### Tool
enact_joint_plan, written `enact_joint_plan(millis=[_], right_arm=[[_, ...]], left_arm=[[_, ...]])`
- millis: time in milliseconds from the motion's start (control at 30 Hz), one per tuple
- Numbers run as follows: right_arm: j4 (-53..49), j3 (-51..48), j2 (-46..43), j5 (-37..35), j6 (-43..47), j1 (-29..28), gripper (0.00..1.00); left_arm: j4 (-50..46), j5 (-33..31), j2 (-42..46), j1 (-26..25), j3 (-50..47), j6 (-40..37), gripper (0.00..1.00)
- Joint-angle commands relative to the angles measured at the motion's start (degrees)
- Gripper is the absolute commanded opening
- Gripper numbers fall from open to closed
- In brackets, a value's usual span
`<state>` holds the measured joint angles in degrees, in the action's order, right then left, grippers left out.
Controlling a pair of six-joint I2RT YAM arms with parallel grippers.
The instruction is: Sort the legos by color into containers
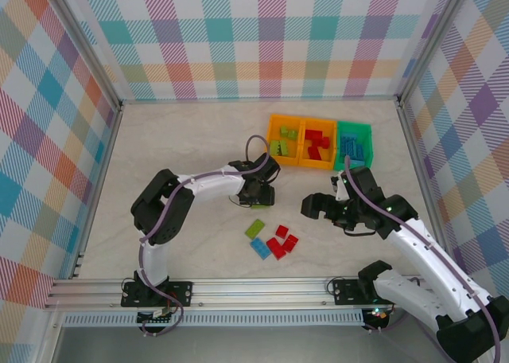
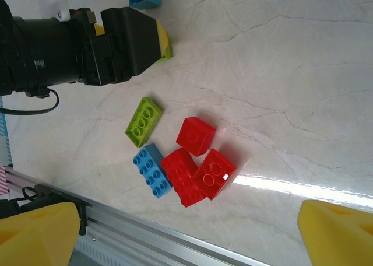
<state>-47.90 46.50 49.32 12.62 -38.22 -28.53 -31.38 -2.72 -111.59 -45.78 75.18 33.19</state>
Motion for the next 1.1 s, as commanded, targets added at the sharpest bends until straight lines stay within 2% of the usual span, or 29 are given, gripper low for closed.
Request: enact_joint_plan(millis=[0, 167, 300, 433, 533, 700, 767, 900, 1067], right_arm=[[0.0, -0.3, -0.5, -0.2, -0.4, -0.3, 0.97], [0.6, 0.3, -0.3, -0.1, -0.6, -0.3, 0.97], [0.7, 0.2, -0.9, -0.2, -1.1, -0.3, 0.97], [0.5, -0.2, -1.9, -0.4, -1.8, -0.3, 0.98], [-0.1, -0.1, -3.0, -0.7, -2.2, -0.3, 0.98], [-1.1, 0.2, -4.6, -1.3, -2.6, -0.3, 0.99], [-1.2, 0.2, -4.8, -1.8, -2.7, -0.3, 0.99], [-0.4, 0.6, -4.2, -1.8, -2.9, -0.3, 0.99], [0.9, 1.0, -2.3, -1.6, -2.5, -0.2, 1.0]], left_arm=[[-4.8, -1.6, 2.4, -0.5, -2.6, -1.1, 0.57], [-4.4, 0.0, 8.5, -0.6, 0.4, -0.9, 0.58], [-4.0, -6.0, 9.0, -0.3, 7.3, -2.9, 0.58], [-2.7, -14.4, 2.5, 1.3, 17.8, -5.5, 0.58], [-2.2, -17.2, -5.9, 3.3, 28.2, -6.1, 0.58], [-4.3, -15.5, -21.5, 6.2, 48.9, -7.4, 0.59], [-4.0, -15.3, -25.2, 6.2, 54.8, -9.4, 0.62], [-5.0, -15.5, -29.3, 6.4, 63.5, -11.5, 0.78], [-5.5, -13.6, -26.1, 6.4, 63.8, -12.2, 0.87]])
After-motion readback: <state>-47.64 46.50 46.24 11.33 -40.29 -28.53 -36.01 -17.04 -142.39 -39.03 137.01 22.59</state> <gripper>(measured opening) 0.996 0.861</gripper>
